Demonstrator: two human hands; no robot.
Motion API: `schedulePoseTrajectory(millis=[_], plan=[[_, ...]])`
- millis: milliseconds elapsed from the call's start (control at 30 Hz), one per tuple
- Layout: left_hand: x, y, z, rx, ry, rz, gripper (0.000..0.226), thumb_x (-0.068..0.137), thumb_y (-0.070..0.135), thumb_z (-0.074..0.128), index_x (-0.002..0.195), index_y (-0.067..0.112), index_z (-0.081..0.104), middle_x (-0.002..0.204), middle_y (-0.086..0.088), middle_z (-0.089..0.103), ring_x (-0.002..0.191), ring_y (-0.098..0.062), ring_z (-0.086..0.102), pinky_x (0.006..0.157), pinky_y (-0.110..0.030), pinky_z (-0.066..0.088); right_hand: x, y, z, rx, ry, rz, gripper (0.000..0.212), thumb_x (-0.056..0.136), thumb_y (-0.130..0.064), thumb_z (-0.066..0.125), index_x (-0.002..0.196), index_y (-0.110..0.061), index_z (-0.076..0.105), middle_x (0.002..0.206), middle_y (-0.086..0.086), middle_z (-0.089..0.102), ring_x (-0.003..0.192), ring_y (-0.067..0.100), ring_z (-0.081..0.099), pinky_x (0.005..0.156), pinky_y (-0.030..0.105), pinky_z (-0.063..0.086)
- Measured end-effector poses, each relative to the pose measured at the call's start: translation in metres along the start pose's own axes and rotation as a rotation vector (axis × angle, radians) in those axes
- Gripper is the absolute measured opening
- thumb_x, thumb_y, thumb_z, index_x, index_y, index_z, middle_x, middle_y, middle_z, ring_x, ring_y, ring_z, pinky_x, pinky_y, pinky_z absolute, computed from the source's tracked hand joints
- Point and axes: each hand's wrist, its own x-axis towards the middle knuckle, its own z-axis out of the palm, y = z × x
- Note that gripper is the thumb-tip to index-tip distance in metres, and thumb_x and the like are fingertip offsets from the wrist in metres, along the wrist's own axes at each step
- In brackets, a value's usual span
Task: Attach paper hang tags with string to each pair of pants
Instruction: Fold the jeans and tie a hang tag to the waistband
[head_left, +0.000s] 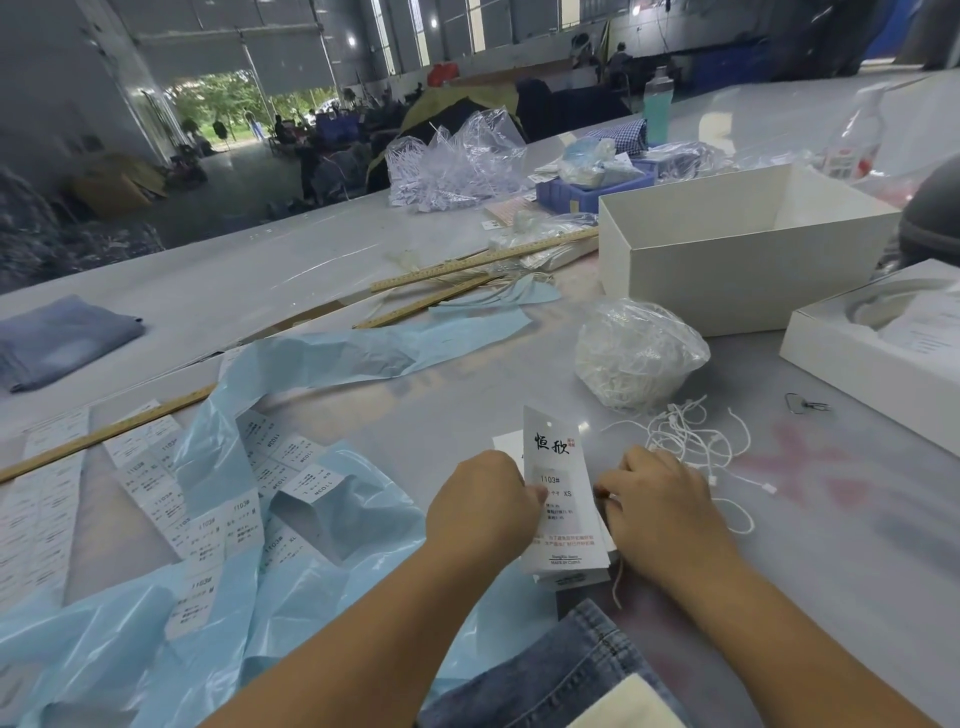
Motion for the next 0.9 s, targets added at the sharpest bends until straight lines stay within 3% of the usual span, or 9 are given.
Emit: schedulePoseTrajectory(millis=[67, 167, 233, 300, 467, 567, 633, 733, 900], plan=[[0.0, -0.001, -0.001, -0.001, -0.005, -0.002, 0.037, 0.096, 0.038, 0.055, 0.065, 0.019, 0.049, 0.08, 0.0, 0.064, 0.068, -0.02, 0.057, 0.057, -0.028, 0.04, 0.001, -0.002, -0.001, -0.015, -0.009, -0.011, 0.023, 0.094, -0.025, 0.046, 0.099, -0.026, 0.069, 0.092, -0.008, 0.045, 0.093, 0.017, 0.044, 0.075, 0.03, 0.028], [0.0, -0.001, -0.001, 0.008, -0.01, 0.001, 0.036, 0.097, 0.037, 0.054, 0.066, 0.019, 0.049, 0.087, -0.002, 0.067, 0.072, -0.021, 0.059, 0.061, -0.029, 0.042, 0.0, -0.003, -0.006, -0.01, 0.062, -0.024, 0.012, 0.092, -0.019, 0.054, 0.091, -0.018, 0.066, 0.094, -0.003, 0.052, 0.092, 0.022, 0.049, 0.08, 0.034, 0.039], [0.001, -0.002, 0.0, -0.006, -0.015, 0.003, 0.033, 0.099, 0.035, 0.052, 0.07, 0.019, 0.051, 0.088, -0.001, 0.067, 0.071, -0.02, 0.059, 0.058, -0.027, 0.042, -0.002, -0.004, -0.011, 0.094, 0.21, -0.036, 0.006, 0.085, -0.009, 0.062, 0.079, -0.011, 0.063, 0.084, 0.003, 0.057, 0.081, 0.027, 0.053, 0.075, 0.041, 0.045], [0.002, -0.002, 0.0, -0.024, -0.029, 0.001, 0.03, 0.1, 0.033, 0.049, 0.075, 0.018, 0.055, 0.085, 0.0, 0.064, 0.065, -0.017, 0.055, 0.053, -0.025, 0.039, -0.003, -0.007, -0.015, 0.173, 0.306, -0.041, 0.012, 0.084, -0.006, 0.059, 0.074, -0.01, 0.058, 0.074, 0.004, 0.058, 0.07, 0.027, 0.052, 0.07, 0.042, 0.045], [-0.001, -0.001, -0.002, -0.057, -0.025, -0.003, 0.03, 0.101, 0.028, 0.044, 0.076, 0.017, 0.057, 0.084, 0.002, 0.063, 0.063, -0.016, 0.053, 0.049, -0.024, 0.035, -0.002, -0.013, -0.022, 0.24, 0.327, -0.09, 0.017, 0.077, 0.009, 0.067, 0.072, -0.004, 0.057, 0.051, 0.006, 0.053, 0.044, 0.032, 0.05, 0.057, 0.039, 0.048], [-0.005, 0.0, -0.002, 0.045, 0.036, 0.041, 0.024, 0.099, 0.026, 0.043, 0.078, 0.018, 0.051, 0.086, 0.004, 0.06, 0.072, -0.02, 0.058, 0.056, -0.026, 0.039, -0.004, -0.012, -0.024, 0.271, 0.304, -0.068, 0.017, 0.078, 0.009, 0.066, 0.088, -0.005, 0.067, 0.059, 0.01, 0.063, 0.052, 0.035, 0.058, 0.053, 0.035, 0.048], [-0.008, 0.0, -0.002, 0.1, 0.092, 0.089, 0.008, 0.098, 0.026, 0.045, 0.096, 0.02, 0.049, 0.094, 0.004, 0.058, 0.079, -0.02, 0.056, 0.062, -0.03, 0.04, -0.004, -0.012, -0.025, 0.31, 0.318, -0.055, 0.021, 0.084, 0.006, 0.061, 0.097, -0.007, 0.07, 0.073, 0.012, 0.069, 0.063, 0.036, 0.064, 0.057, 0.04, 0.053], [-0.01, -0.001, -0.003, 0.138, 0.129, 0.137, 0.024, 0.097, 0.026, 0.048, 0.119, 0.023, 0.041, 0.106, 0.003, 0.062, 0.082, -0.021, 0.055, 0.063, -0.032, 0.041, -0.003, -0.012, -0.03, 0.464, 0.369, -0.021, 0.023, 0.089, 0.004, 0.055, 0.101, -0.008, 0.071, 0.083, 0.007, 0.071, 0.075, 0.032, 0.066, 0.067, 0.044, 0.056], [-0.012, 0.001, -0.006, 0.126, 0.206, 0.172, 0.016, 0.095, 0.027, 0.049, 0.109, 0.026, 0.04, 0.089, 0.009, 0.055, 0.075, -0.02, 0.055, 0.049, -0.026, 0.032, -0.002, -0.012, -0.038, 0.726, 0.332, 0.111, 0.023, 0.091, 0.0, 0.054, 0.092, -0.016, 0.07, 0.077, -0.005, 0.069, 0.069, 0.011, 0.062, 0.065, 0.031, 0.052]])
